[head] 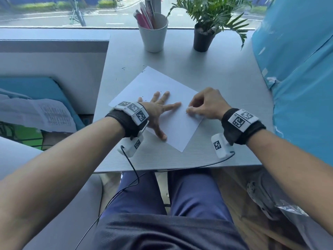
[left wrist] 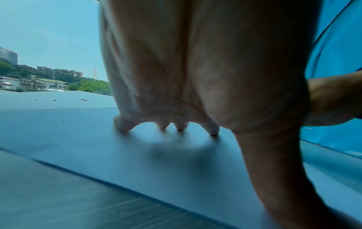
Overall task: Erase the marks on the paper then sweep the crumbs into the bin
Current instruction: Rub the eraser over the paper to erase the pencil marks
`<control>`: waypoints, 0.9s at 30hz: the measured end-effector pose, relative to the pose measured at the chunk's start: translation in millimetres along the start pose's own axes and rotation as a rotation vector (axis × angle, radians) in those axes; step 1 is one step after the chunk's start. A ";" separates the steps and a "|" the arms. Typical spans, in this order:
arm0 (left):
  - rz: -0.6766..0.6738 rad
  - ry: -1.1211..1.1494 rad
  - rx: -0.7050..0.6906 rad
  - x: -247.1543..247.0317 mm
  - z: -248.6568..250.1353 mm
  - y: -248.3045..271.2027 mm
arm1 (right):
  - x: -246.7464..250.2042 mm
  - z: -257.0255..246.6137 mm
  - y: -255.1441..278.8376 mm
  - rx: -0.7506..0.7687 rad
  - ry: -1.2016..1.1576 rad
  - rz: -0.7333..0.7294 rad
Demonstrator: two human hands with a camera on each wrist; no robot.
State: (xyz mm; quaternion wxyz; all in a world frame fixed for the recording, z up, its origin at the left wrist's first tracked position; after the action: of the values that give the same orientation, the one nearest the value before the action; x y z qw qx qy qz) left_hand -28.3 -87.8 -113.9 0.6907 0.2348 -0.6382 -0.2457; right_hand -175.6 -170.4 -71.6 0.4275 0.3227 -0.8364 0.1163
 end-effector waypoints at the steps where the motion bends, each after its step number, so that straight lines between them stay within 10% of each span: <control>1: 0.000 -0.002 -0.005 -0.2 -0.4 -0.7 | 0.4 1.8 0.5 0.001 0.014 0.014; 12: 0.240 -0.167 0.002 11.8 -17.1 10.5 | -0.2 18.4 -1.1 -0.080 0.018 -0.003; 19: 0.156 -0.159 -0.666 -53.1 92.0 49.1 | -0.7 17.9 -2.6 -0.090 0.011 -0.034; 27: 0.172 -0.014 -0.180 -4.1 8.1 -4.5 | -0.4 16.4 -4.4 -0.104 -0.001 -0.058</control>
State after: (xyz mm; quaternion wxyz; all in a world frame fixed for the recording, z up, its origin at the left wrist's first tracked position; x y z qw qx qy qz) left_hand -36.8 -88.8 -119.3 0.7231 0.1144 -0.6361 -0.2436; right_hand -183.2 -181.3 -82.2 0.4467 0.3241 -0.8317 0.0600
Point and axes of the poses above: each hand's wrist, its own y-axis away from the middle knuckle, its own x-axis out of the back of the hand, z = x × y, the point moved 8 cm from there along -y, towards the middle knuckle, and after that the axes turned 6 degrees about x, right-handed, at the moved point
